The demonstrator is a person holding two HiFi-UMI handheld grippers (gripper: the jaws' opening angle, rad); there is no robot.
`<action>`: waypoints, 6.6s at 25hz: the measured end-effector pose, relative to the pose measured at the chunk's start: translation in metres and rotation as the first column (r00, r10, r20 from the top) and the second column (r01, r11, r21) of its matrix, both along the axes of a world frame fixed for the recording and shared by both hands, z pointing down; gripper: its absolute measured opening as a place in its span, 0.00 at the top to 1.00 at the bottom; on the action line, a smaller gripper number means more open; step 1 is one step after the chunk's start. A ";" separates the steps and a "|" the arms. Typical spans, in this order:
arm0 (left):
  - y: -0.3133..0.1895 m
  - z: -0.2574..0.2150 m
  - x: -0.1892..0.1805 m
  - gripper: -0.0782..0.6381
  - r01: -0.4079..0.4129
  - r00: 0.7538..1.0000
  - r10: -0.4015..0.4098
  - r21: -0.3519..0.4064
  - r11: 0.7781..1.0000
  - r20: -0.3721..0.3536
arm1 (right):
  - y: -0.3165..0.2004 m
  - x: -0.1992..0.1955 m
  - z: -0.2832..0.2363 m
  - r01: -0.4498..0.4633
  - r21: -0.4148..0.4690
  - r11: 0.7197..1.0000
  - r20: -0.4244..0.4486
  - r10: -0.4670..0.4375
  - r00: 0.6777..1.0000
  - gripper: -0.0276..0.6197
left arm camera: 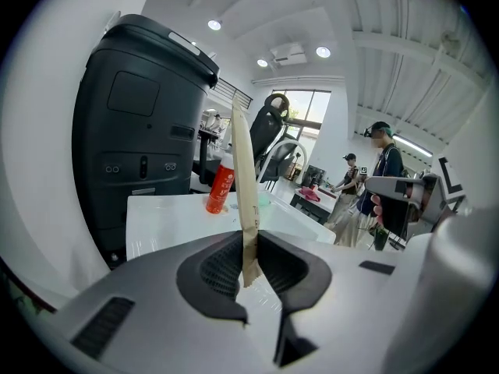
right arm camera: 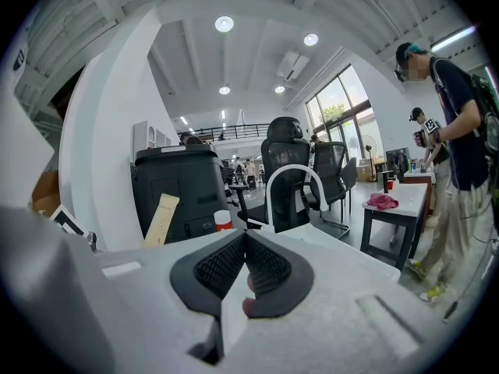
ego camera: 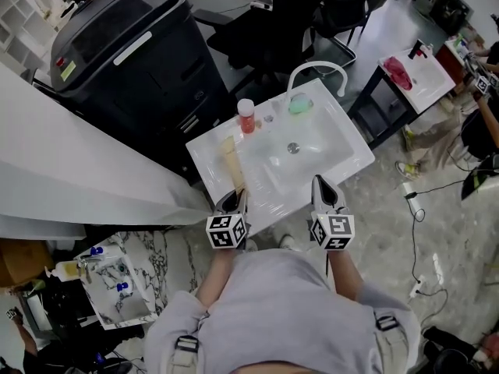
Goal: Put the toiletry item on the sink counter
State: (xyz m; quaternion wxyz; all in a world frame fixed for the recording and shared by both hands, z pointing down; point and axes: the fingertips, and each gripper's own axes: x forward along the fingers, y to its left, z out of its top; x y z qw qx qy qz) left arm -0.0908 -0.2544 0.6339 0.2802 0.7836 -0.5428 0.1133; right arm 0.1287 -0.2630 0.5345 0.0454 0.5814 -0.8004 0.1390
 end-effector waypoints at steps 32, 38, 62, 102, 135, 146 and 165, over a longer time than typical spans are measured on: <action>0.019 0.085 0.004 0.82 0.002 0.999 -0.015 -0.248 0.969 -0.052 | -0.001 -0.007 0.010 0.017 -0.032 0.999 -0.007 -0.017 1.000 0.95; 0.020 0.096 0.003 0.82 0.000 0.999 -0.015 -0.278 0.961 -0.051 | 0.000 -0.010 0.011 0.019 -0.033 0.999 -0.003 -0.019 1.000 0.95; 0.025 0.142 0.006 0.82 -0.004 0.991 -0.054 -0.427 0.904 -0.125 | 0.007 -0.007 0.013 0.012 -0.042 0.999 -0.015 -0.013 1.000 0.95; 0.024 0.113 -0.017 0.86 0.011 0.998 0.008 -0.320 0.947 0.056 | 0.017 -0.013 0.010 0.017 -0.032 0.999 -0.017 -0.018 1.000 0.95; 0.010 -0.002 -0.025 0.88 0.031 0.992 -0.031 0.004 1.000 0.122 | 0.019 -0.014 0.001 0.017 -0.016 1.000 0.012 -0.017 1.000 0.95; 0.006 -0.045 -0.030 0.88 0.047 0.993 -0.058 0.104 0.993 0.103 | 0.020 -0.018 -0.001 0.020 -0.013 1.000 0.011 -0.020 1.000 0.95; 0.003 -0.123 -0.029 0.88 0.047 0.993 -0.076 0.286 0.957 0.093 | 0.016 -0.022 -0.004 0.026 0.007 1.000 0.011 -0.026 1.000 0.95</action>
